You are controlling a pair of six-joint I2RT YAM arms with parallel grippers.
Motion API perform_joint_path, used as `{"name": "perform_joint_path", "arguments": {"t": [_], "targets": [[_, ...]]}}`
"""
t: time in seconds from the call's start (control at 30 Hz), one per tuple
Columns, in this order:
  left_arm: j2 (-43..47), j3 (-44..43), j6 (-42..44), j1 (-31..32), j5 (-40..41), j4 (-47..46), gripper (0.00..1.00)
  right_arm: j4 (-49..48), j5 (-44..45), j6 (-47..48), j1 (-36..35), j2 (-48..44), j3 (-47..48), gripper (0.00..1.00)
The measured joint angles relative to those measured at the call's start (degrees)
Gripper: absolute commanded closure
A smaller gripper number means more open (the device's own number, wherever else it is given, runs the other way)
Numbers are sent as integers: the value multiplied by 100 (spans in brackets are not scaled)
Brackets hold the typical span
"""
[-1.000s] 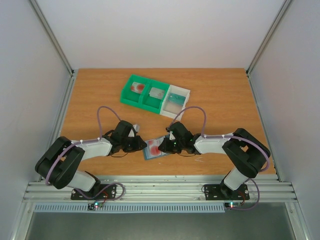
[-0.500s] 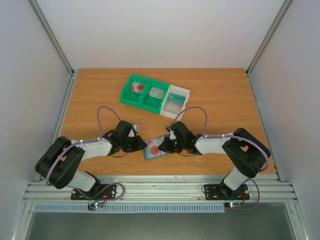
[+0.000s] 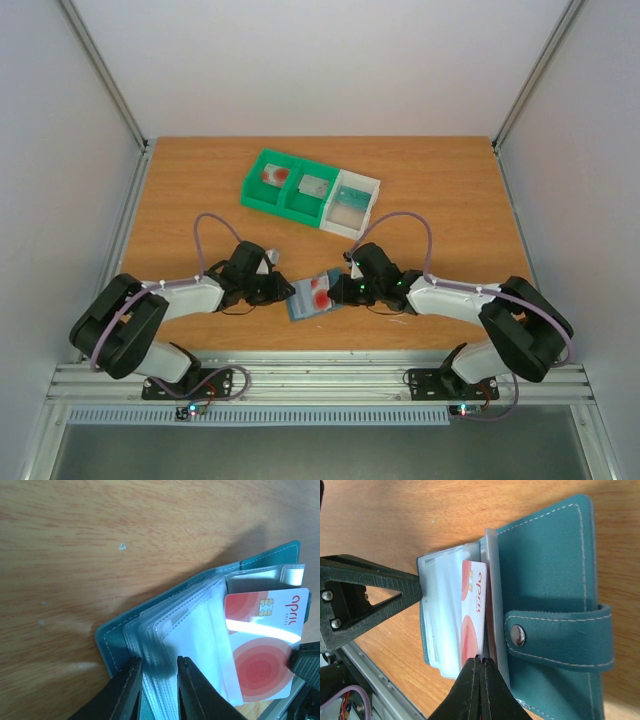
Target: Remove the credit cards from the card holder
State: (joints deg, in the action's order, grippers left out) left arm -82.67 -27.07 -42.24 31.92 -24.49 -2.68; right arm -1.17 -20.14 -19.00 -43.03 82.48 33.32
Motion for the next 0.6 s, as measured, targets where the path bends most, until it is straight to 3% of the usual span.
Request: {"name": "perform_joint_path", "arguments": {"t": [0.23, 0.6], "targets": [[348, 22, -166, 4, -118, 219, 56, 424, -2, 142, 2, -352, 9, 99], [1285, 7, -374, 4, -363, 684, 51, 765, -140, 398, 2, -861, 42, 99]]}}
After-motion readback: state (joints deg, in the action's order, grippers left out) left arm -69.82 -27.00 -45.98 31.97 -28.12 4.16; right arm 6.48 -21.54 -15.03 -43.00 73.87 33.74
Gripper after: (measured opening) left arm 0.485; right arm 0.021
